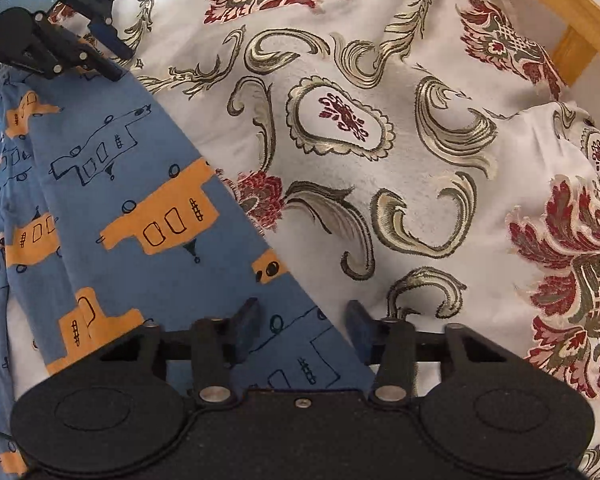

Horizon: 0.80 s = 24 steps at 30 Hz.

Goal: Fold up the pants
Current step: 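Move left tool to one pant leg hem while right tool reaches the other hem, then close left gripper on one hem while right gripper grips the other hem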

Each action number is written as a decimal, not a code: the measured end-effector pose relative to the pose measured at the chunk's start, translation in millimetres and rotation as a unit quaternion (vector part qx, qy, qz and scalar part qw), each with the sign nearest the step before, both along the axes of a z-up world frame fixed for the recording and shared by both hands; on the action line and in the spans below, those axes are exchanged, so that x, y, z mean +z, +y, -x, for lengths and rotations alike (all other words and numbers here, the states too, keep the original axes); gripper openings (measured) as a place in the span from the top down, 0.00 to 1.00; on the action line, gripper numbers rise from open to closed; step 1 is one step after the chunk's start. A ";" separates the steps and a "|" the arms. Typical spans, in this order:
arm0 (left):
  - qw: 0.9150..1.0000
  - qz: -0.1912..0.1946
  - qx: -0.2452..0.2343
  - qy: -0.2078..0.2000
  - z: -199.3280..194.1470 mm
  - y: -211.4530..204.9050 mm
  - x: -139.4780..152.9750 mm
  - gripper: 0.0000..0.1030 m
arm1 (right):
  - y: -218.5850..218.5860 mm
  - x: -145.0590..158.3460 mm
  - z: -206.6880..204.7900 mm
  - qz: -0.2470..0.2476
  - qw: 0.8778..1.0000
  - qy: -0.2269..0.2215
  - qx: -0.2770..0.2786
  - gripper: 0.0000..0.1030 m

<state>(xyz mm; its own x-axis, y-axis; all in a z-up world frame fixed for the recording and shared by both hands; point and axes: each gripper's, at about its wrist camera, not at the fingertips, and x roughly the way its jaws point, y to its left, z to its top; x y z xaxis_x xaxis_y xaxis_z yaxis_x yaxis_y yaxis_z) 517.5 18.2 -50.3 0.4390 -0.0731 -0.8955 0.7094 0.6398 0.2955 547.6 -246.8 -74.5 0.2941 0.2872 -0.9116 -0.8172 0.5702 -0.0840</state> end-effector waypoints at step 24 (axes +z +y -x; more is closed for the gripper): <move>0.997 0.055 0.032 -0.032 -1.0 18.3 12.8 0.88 | 0.5 -7.7 31.8 0.003 0.993 -0.118 -0.026 1.00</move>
<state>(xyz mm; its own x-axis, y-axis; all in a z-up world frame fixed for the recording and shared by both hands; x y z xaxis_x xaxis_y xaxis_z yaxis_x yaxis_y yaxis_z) 518.6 36.5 -37.4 0.5029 -0.1391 -0.8531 0.6471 0.7150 0.2648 515.8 -246.3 -82.2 0.5143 0.2602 -0.8172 -0.7437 0.6098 -0.2739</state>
